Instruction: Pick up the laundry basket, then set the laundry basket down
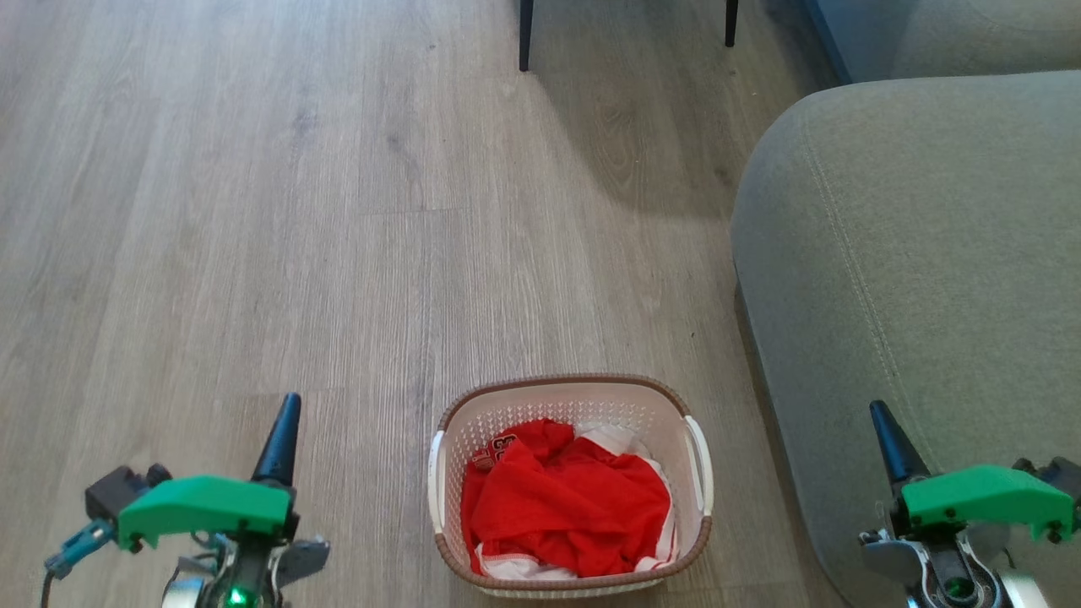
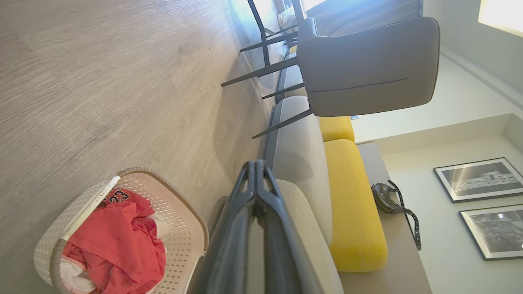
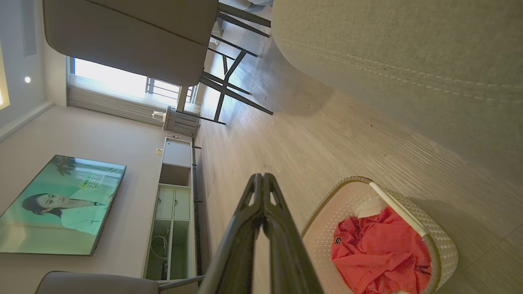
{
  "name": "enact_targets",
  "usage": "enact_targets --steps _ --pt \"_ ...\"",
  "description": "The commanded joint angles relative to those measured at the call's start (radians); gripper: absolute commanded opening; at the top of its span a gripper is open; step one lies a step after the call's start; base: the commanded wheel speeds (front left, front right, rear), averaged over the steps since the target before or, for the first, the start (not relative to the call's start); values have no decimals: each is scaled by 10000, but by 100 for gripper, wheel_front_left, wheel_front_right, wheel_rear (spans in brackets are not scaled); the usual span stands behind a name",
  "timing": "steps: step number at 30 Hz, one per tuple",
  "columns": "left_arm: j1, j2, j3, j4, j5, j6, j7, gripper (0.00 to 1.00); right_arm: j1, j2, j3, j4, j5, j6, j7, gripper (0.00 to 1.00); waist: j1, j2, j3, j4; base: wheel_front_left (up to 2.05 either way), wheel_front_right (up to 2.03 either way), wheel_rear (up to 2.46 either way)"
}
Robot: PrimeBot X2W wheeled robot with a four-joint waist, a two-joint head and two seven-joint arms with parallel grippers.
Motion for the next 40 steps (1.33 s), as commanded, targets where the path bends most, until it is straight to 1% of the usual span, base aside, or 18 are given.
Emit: enact_targets --steps 1,31,40 --pt "-600 162 448 -267 -356 -143 99 0 -562 -210 49 -255 379 54 133 0 0 0 -1 -3 0 0 0" --pt "-868 146 1505 8 -3397 -752 1007 0 -870 -195 -400 59 3449 71 1020 0 0 0 -27 -45 0 0 0" --pt "-876 121 1562 16 -3435 -765 1054 0 -879 -175 -438 68 3493 71 1062 0 0 0 -27 -46 0 0 0"
